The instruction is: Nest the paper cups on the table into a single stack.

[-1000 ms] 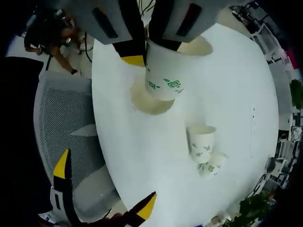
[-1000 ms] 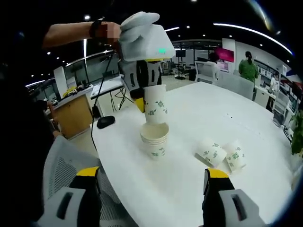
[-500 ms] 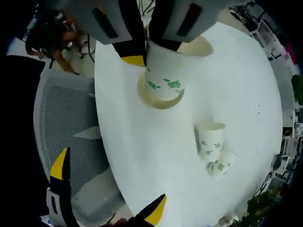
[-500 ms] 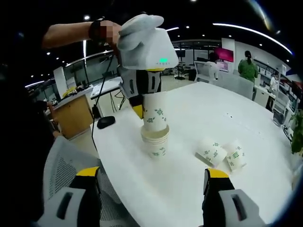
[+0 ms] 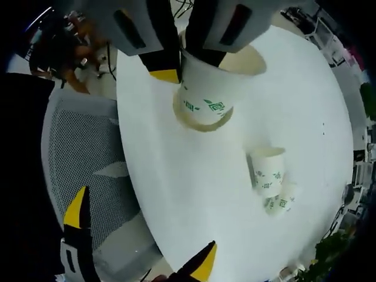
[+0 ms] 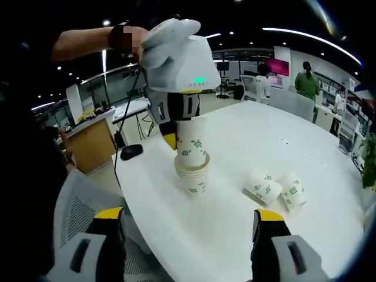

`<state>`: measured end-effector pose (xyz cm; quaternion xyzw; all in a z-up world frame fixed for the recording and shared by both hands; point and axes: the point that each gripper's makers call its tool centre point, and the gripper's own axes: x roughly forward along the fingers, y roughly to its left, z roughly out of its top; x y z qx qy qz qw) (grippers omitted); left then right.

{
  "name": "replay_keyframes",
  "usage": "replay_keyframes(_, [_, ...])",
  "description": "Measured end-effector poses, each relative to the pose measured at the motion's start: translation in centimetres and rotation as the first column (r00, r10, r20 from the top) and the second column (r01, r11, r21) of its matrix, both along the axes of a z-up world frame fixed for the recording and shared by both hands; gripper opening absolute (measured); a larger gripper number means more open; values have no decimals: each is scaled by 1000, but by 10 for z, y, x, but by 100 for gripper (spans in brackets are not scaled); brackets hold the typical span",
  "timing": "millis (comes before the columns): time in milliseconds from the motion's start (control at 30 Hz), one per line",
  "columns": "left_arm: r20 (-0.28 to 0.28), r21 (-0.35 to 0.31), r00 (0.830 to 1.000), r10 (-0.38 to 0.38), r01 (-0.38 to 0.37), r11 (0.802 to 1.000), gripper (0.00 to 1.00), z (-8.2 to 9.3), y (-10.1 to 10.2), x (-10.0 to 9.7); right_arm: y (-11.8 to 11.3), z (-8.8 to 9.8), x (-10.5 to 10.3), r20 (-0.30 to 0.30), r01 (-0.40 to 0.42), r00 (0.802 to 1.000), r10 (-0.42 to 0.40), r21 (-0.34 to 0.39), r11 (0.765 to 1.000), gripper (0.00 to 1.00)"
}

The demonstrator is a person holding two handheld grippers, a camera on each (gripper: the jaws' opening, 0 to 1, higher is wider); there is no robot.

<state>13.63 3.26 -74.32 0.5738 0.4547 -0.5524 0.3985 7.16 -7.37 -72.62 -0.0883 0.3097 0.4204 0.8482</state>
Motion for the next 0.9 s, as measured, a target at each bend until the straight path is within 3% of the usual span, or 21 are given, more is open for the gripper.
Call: replay_keyframes(900, [-25,7,999,-48,48,999,0,-7,-6,-10,-3,-3,-4,-10,10,1000,-10,6,1000,91])
